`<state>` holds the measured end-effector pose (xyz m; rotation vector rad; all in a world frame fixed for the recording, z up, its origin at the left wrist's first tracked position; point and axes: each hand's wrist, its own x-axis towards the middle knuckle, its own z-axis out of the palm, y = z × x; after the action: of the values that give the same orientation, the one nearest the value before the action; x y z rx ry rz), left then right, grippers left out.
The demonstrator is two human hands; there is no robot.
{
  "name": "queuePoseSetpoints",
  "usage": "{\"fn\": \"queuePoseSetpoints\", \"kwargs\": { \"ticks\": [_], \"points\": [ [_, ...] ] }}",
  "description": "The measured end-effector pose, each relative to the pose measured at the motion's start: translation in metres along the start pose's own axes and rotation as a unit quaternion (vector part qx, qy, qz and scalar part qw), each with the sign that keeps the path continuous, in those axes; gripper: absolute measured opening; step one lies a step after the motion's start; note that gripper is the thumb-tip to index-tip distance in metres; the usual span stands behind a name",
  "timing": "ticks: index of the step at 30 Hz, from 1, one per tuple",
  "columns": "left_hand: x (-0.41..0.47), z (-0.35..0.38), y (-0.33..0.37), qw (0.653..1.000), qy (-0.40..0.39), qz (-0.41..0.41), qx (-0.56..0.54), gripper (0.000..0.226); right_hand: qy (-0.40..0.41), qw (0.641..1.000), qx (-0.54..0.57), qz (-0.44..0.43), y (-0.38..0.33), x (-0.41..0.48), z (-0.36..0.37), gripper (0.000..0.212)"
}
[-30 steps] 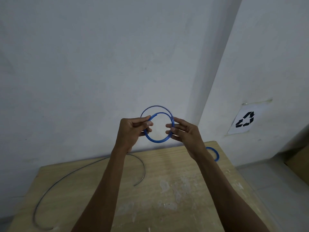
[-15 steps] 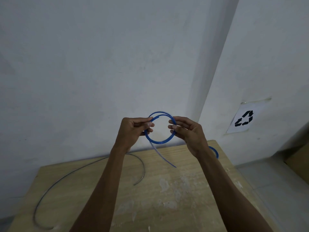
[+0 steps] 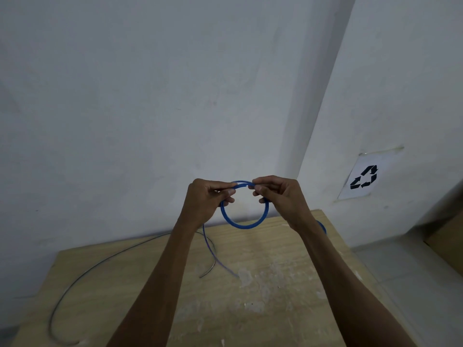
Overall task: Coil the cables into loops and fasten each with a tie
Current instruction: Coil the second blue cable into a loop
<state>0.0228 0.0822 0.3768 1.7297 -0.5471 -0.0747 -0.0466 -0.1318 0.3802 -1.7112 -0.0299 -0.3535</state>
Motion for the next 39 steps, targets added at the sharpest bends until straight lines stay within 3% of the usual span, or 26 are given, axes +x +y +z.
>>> {"fn": "queuePoseSetpoints", "kwargs": {
  "ticks": [3, 7, 11, 19, 24, 29, 39],
  "points": [
    [-0.001, 0.006, -0.001, 0.999, 0.007, 0.031, 0.034, 0.021, 0.023, 1.0, -0.013, -0.013, 0.002, 0.0, 0.003, 0.018],
    [-0.001, 0.011, 0.001, 0.981, 0.042, 0.085, 0.171, 0.019, 0.011, 0.999, -0.029, -0.009, 0.004, 0.0, 0.002, 0.026],
    [-0.002, 0.014, 0.002, 0.972, 0.061, 0.107, 0.201, 0.014, 0.008, 0.999, -0.036, 0.0, 0.004, 0.002, -0.001, 0.017],
    [-0.001, 0.015, 0.005, 0.972, 0.053, 0.117, 0.197, 0.014, 0.009, 0.999, -0.044, -0.008, 0.009, 0.001, -0.006, 0.018],
    [-0.003, 0.019, 0.004, 0.936, 0.096, 0.175, 0.289, 0.019, -0.009, 0.998, -0.065, -0.009, 0.01, 0.001, -0.009, 0.013],
    [0.001, 0.012, 0.012, 0.994, -0.065, 0.023, 0.088, 0.018, -0.024, 0.999, -0.038, 0.001, 0.005, 0.001, -0.015, 0.013],
    [-0.001, 0.01, 0.008, 0.995, -0.09, 0.03, 0.034, 0.017, -0.062, 0.996, -0.06, 0.01, -0.003, -0.002, -0.015, 0.018]
  ]
}}
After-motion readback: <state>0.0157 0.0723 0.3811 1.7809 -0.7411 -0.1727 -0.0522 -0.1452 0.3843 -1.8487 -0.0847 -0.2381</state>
